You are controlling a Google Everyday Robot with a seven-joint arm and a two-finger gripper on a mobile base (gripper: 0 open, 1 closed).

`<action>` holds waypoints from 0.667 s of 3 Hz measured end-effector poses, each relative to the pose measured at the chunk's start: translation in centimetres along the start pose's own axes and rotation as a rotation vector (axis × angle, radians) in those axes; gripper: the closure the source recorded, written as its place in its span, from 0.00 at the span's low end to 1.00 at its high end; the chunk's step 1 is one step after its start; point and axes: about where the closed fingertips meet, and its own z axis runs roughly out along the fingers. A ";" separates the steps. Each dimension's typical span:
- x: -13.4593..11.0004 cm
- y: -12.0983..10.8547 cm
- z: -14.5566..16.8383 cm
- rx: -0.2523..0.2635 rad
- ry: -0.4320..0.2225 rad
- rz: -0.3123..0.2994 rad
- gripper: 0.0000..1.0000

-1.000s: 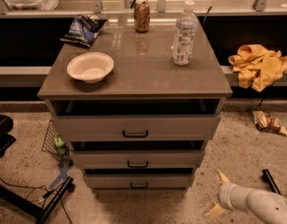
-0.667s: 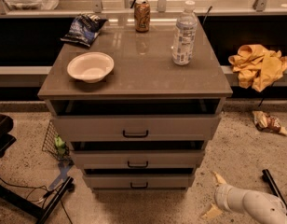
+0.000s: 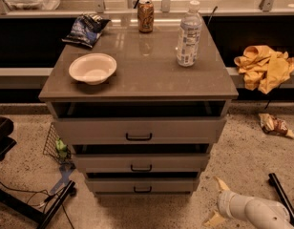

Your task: Open bottom drawer

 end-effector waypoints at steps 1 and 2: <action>-1.9 3.7 3.3 -0.018 -0.033 -0.050 0.00; -3.7 5.5 5.9 -0.020 -0.090 -0.083 0.00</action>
Offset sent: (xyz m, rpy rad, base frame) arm -0.0118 0.1128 -0.0609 0.0806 -0.1012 0.1545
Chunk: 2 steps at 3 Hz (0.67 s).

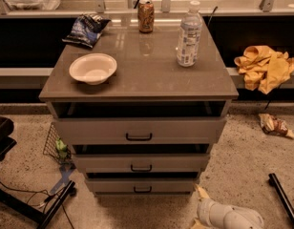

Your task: Open bottom drawer

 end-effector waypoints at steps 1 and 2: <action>-2.6 0.1 4.7 -0.040 -0.068 -0.025 0.00; -3.5 -0.5 8.0 -0.081 -0.108 0.009 0.00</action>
Offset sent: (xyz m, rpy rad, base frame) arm 0.0738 0.0853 -0.0552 0.1691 0.0769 0.0891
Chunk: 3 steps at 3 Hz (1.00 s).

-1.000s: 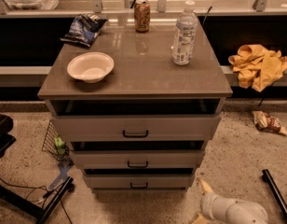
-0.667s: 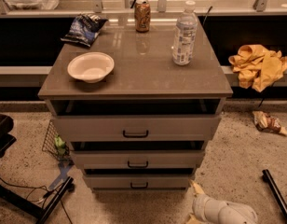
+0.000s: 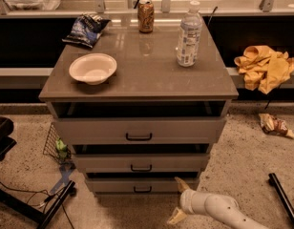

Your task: Open bottom drawer

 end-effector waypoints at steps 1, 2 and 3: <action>0.3 -0.8 3.3 -0.042 -0.030 0.059 0.00; 0.5 -1.7 5.6 -0.058 -0.051 0.098 0.00; 0.7 -2.0 5.7 -0.055 -0.055 0.103 0.00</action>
Offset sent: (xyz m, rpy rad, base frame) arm 0.0601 0.0334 -0.0507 0.1242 0.1176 -0.0328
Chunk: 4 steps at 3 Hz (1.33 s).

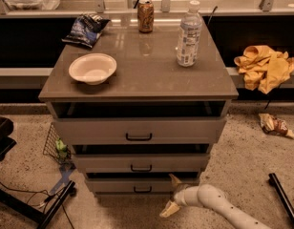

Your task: Open bottom drawer

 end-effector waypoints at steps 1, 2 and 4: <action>0.1 0.2 0.1 -0.006 -0.031 -0.003 0.00; 1.9 -3.6 1.7 0.009 -0.036 0.013 0.00; 2.2 -3.8 2.4 0.013 -0.003 0.003 0.00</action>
Offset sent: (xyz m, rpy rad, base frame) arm 0.0409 -0.0200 -0.0220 0.0349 -0.0303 -0.0252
